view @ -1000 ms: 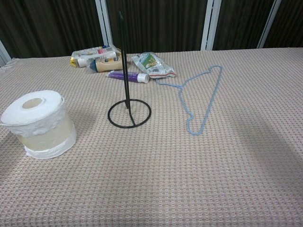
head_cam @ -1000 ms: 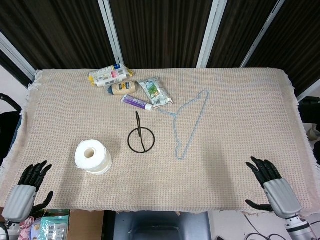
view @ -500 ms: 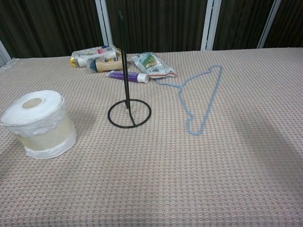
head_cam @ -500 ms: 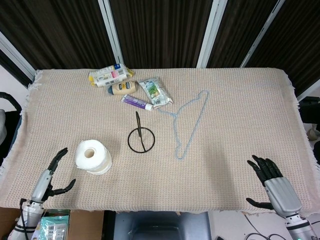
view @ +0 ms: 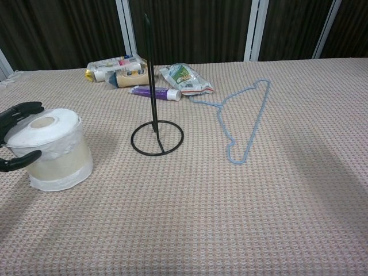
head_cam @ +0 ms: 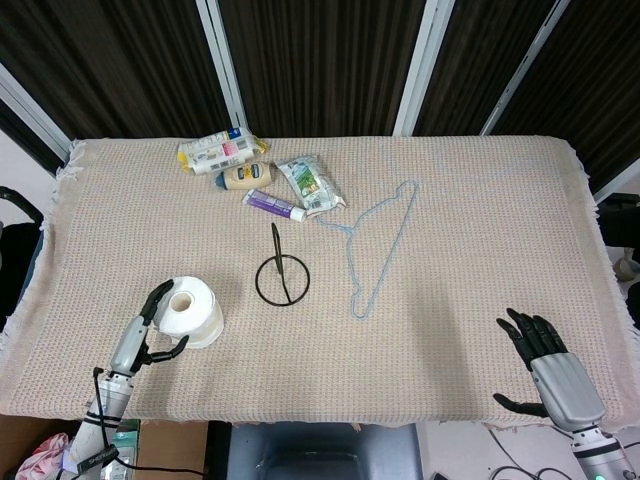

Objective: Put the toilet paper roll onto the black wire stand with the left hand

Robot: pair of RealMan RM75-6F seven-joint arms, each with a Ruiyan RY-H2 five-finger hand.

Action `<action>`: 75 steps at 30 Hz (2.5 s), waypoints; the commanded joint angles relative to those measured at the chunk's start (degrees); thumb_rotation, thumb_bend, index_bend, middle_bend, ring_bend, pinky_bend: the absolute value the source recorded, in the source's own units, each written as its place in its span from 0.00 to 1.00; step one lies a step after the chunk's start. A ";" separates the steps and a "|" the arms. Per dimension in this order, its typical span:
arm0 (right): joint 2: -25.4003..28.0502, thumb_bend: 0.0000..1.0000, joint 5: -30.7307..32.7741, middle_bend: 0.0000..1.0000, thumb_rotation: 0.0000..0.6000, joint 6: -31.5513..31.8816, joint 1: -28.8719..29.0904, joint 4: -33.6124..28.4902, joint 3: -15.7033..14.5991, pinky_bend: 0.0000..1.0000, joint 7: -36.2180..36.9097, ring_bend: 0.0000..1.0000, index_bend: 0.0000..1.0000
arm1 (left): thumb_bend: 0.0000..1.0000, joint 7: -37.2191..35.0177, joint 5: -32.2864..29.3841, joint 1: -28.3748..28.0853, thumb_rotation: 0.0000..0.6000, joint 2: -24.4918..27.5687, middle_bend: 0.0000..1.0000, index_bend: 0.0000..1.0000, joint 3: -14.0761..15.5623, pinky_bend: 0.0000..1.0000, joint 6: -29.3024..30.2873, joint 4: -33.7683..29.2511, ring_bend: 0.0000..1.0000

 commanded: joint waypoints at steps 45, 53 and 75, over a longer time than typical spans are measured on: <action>1.28 0.18 -1.13 0.00 1.00 1.09 -0.22 0.02 -0.33 0.00 2.57 0.00 0.00 | 0.55 33.18 -7.15 -13.30 1.00 13.22 0.38 0.28 -22.83 0.67 6.96 -41.14 0.41; 2.36 0.18 -0.32 0.00 1.00 1.66 -0.29 0.06 0.09 0.00 4.77 0.00 0.00 | 0.55 39.30 -18.20 -19.98 1.00 9.31 0.38 0.28 -26.86 0.67 1.00 -38.63 0.41; 3.99 0.18 -1.59 0.00 1.00 3.65 -0.83 0.57 -0.07 0.00 8.55 0.00 0.00 | 0.54 46.26 -22.47 -26.24 1.00 2.20 0.38 0.28 -24.69 0.67 -0.48 -34.21 0.41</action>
